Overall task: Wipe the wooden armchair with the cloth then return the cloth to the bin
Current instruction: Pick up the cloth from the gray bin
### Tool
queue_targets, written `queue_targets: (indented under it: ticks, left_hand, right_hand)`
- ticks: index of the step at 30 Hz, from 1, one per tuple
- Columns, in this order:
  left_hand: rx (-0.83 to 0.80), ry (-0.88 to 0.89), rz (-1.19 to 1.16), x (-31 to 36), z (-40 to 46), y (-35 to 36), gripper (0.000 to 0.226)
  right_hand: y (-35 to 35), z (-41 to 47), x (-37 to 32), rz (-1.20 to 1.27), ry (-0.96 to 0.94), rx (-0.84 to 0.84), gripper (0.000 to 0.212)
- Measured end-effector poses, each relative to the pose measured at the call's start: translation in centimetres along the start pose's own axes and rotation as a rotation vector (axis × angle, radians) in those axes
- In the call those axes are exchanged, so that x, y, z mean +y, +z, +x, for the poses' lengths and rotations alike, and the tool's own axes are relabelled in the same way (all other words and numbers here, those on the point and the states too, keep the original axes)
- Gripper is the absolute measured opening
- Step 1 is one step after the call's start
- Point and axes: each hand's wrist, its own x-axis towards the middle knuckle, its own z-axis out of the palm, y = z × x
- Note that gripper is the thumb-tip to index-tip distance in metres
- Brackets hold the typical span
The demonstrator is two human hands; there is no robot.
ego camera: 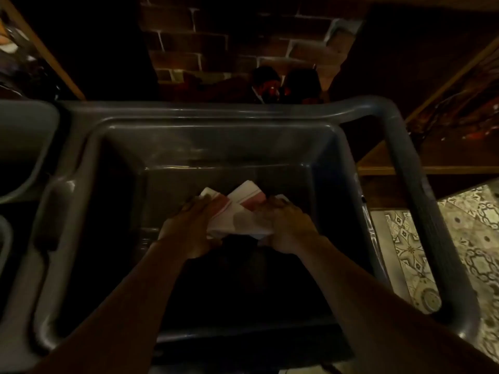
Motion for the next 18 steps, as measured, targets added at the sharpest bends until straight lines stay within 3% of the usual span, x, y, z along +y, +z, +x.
queue_targets:
  ticks: [6, 10, 18]
  left_hand:
    - [0.144, 0.033, 0.018, -0.3, -0.1, 0.8, 0.076]
    - [0.142, 0.043, 0.056, 0.0, -0.2, -0.2, 0.052]
    - [0.262, 0.016, 0.138, 1.6, -2.0, -4.0, 0.059]
  right_hand:
    - [0.8, 0.0, 0.3, 0.017, -0.022, 0.088, 0.065]
    - [0.2, -0.2, -0.1, 0.000, -0.011, 0.114, 0.055]
    - [-3.4, -2.0, -1.1, 0.028, -0.011, 0.221, 0.061]
